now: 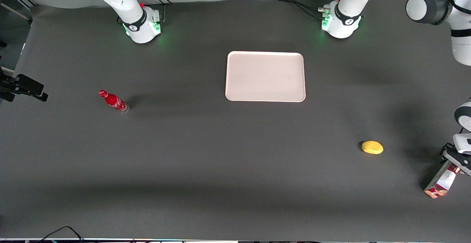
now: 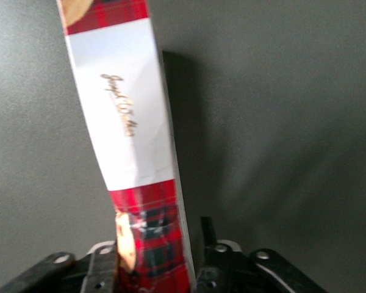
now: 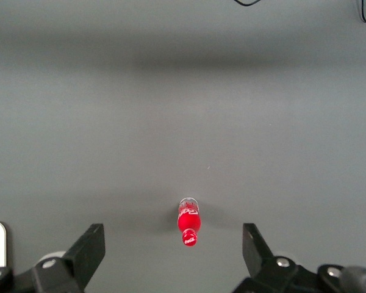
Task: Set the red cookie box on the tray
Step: 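Lift the cookie box with the left gripper and carry it to the tray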
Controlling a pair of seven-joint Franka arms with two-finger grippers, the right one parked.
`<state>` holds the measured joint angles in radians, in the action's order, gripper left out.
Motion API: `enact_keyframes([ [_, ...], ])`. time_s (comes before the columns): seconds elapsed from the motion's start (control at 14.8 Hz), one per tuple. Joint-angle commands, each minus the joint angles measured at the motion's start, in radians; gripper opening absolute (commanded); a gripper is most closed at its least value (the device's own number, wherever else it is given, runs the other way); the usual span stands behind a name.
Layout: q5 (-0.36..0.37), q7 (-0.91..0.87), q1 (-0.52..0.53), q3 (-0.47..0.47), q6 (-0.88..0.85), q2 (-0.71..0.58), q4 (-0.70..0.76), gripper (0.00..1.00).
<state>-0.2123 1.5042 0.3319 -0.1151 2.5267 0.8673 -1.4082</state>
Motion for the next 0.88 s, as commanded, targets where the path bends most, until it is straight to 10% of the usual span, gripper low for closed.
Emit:
enact_keyframes([
  [0.0, -0.012, -0.035, -0.011, -0.006, -0.006, 0.006, 0.025, 0.0],
  [0.47, 0.01, -0.136, -0.063, -0.012, -0.123, -0.141, 0.018, 0.0],
  [0.81, 0.18, -0.388, -0.114, -0.017, -0.472, -0.393, 0.015, 0.0],
])
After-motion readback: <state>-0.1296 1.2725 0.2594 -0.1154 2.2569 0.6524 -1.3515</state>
